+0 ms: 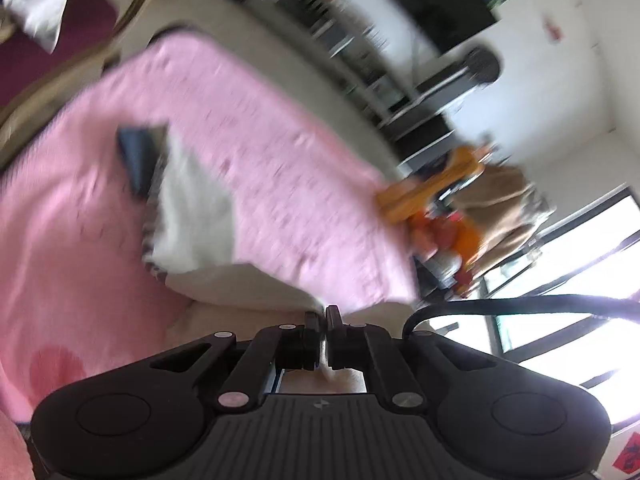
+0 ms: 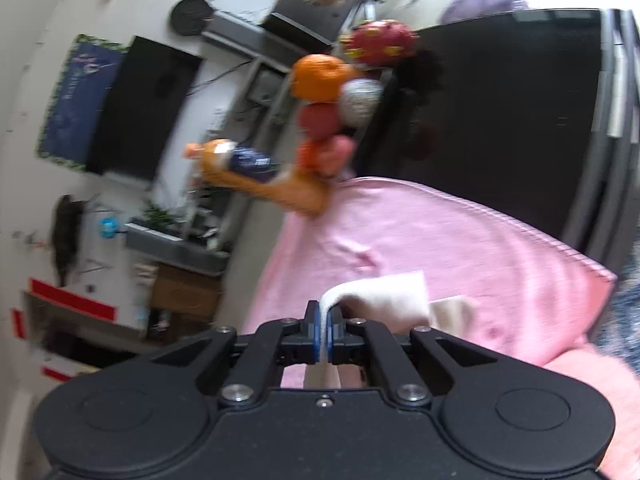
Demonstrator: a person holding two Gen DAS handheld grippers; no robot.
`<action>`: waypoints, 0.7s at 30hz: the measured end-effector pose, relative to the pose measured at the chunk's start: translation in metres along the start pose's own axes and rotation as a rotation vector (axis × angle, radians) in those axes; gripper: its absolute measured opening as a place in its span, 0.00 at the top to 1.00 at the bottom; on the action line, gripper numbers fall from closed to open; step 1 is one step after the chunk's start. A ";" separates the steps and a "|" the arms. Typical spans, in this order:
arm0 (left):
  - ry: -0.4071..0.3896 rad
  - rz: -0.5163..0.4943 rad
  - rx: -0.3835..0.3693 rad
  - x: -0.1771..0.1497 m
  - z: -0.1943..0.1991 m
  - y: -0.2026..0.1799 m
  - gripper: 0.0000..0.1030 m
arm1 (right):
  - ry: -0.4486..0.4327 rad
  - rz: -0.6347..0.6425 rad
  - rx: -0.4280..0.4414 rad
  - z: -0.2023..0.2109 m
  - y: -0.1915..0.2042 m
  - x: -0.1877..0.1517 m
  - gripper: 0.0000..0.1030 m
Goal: Fold clothes
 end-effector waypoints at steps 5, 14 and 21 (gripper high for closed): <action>0.097 0.015 0.052 -0.023 -0.031 0.020 0.80 | 0.030 -0.026 -0.085 -0.024 -0.038 -0.003 0.97; 0.018 -0.046 0.078 -0.009 -0.027 0.030 0.62 | 0.037 0.000 -0.051 -0.030 -0.034 -0.008 0.96; 0.035 -0.088 0.039 -0.001 -0.050 0.021 0.77 | 0.061 0.027 -0.051 -0.047 -0.025 -0.012 0.96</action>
Point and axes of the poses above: each gripper's, at about its wrist camera, not at the fingertips, and z roughly against the way its jaws point, y to its left, x to its top, the point moved 9 cm from there along -z, roughly the way its jaws point, and after that the axes turned 5 degrees about -z, right-handed, at the moved point
